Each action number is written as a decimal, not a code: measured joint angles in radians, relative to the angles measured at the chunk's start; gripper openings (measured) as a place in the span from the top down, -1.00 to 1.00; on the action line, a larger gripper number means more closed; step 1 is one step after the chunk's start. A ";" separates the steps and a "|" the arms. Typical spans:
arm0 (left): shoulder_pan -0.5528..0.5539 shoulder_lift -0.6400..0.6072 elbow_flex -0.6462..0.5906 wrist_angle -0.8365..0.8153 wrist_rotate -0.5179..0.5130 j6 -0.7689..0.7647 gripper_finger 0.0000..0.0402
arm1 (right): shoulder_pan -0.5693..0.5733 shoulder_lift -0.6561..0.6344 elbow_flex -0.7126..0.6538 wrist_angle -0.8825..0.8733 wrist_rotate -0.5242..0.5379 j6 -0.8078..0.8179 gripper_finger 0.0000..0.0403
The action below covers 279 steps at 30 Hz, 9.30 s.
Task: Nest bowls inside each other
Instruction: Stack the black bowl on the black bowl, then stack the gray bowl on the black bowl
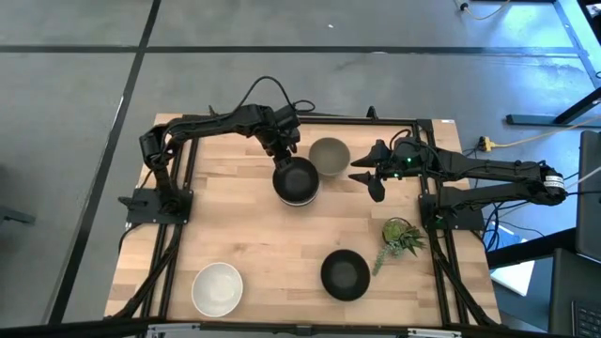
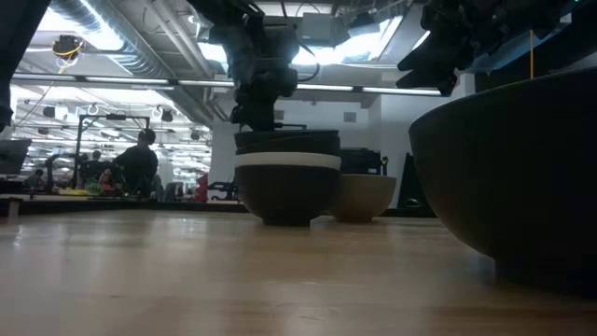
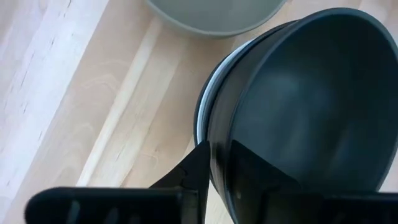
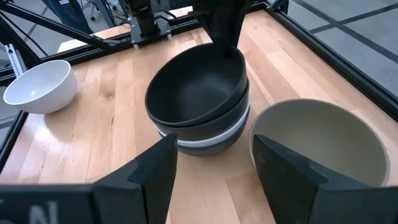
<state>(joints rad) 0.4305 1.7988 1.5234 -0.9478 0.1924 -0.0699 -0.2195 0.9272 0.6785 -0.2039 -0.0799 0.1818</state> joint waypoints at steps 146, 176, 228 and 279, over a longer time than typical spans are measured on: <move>-0.548 -0.974 -0.833 0.595 -0.228 -0.130 0.17 | 0.727 0.765 0.440 -0.524 0.084 0.622 -0.04; -0.548 -0.974 -0.833 0.563 -0.228 -0.130 0.17 | 0.578 0.765 0.478 -0.559 0.013 0.534 0.94; -0.548 -0.974 -0.833 0.566 -0.258 -0.132 0.17 | -0.010 0.908 0.996 -0.666 0.111 -0.109 0.94; -0.515 -0.974 -0.833 0.563 -0.359 -0.058 0.17 | -0.150 0.698 1.083 -0.754 -0.036 -0.376 0.05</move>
<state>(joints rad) -0.0841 0.8246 0.6907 -0.3846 -0.1661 -0.1280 -0.3694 1.6255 1.7619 -0.9581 -0.1156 -0.1942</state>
